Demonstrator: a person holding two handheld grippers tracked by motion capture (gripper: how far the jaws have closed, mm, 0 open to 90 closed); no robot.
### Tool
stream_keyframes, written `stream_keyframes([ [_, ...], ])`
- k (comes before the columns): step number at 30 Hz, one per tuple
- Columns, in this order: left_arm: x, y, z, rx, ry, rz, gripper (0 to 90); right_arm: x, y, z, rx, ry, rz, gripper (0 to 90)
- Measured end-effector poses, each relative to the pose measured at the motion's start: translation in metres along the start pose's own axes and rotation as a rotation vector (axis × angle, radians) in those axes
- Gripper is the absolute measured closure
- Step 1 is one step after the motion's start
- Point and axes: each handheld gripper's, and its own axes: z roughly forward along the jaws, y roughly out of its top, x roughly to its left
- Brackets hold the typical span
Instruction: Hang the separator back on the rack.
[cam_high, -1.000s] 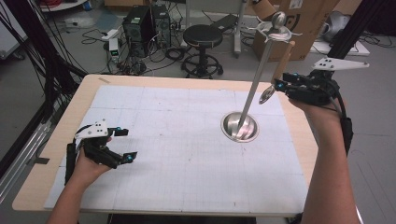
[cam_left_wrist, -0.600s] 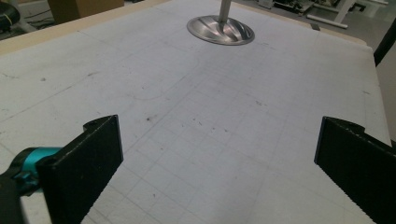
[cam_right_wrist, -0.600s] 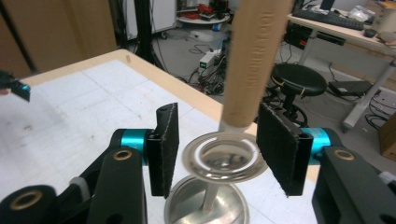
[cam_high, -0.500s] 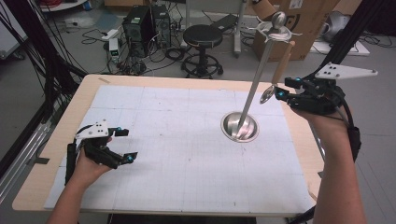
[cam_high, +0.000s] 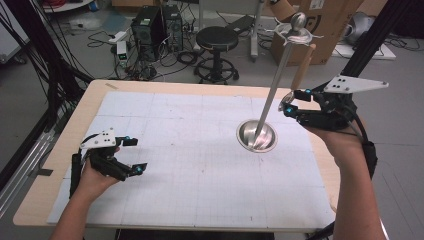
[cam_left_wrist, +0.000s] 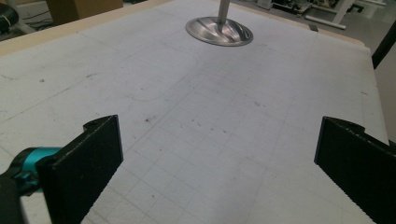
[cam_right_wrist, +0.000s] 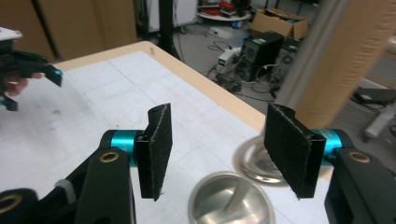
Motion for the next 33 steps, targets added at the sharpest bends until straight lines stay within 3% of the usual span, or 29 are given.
stream_keyframes([
  [12,0.0,0.0,0.0,-0.009,-0.009,-0.001,1.6,0.015,-0.017,0.026,0.026,0.069,-0.001,39.2],
  [33,0.0,0.0,-0.002,-0.013,-0.009,-0.004,1.6,0.04,-0.07,0.063,0.039,0.151,0.047,30.3],
])
